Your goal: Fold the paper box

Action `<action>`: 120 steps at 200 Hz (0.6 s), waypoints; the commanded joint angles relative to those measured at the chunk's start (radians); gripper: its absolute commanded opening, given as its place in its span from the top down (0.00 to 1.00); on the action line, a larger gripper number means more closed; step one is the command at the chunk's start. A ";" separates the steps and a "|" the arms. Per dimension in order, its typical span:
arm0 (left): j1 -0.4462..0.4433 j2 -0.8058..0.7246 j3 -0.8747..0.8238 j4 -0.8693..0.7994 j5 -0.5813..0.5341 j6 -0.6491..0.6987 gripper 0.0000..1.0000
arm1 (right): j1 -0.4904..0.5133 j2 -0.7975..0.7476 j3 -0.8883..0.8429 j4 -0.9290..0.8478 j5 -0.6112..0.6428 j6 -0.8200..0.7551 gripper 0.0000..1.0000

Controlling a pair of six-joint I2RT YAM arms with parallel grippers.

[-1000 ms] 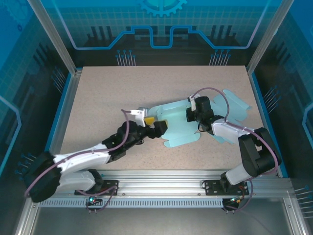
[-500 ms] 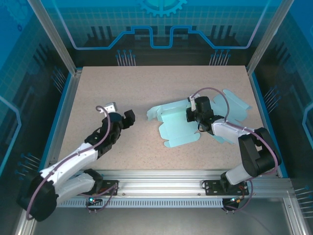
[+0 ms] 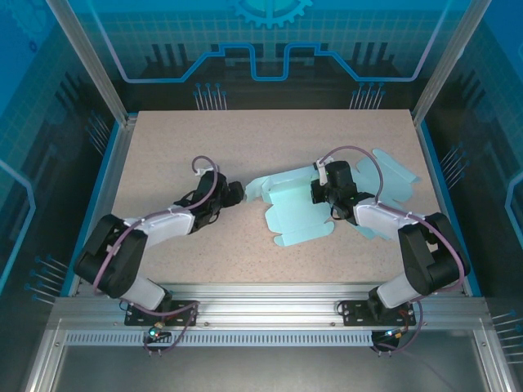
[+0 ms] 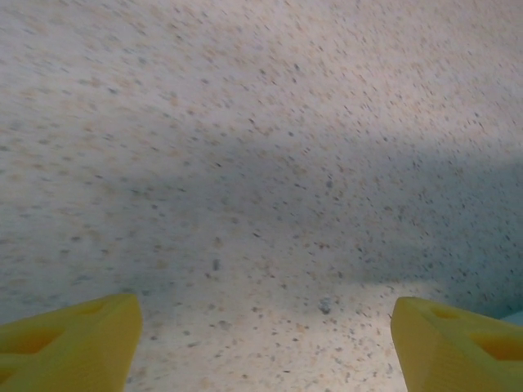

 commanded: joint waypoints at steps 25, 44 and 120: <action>-0.027 0.038 0.030 0.121 0.157 0.027 0.27 | 0.016 -0.004 0.027 0.011 -0.010 -0.001 1.00; -0.060 0.043 0.032 0.130 0.171 0.039 0.30 | 0.015 0.000 0.032 0.010 -0.012 -0.001 1.00; -0.157 0.058 0.021 0.178 0.213 0.028 0.33 | 0.016 0.008 0.038 0.006 -0.015 -0.001 1.00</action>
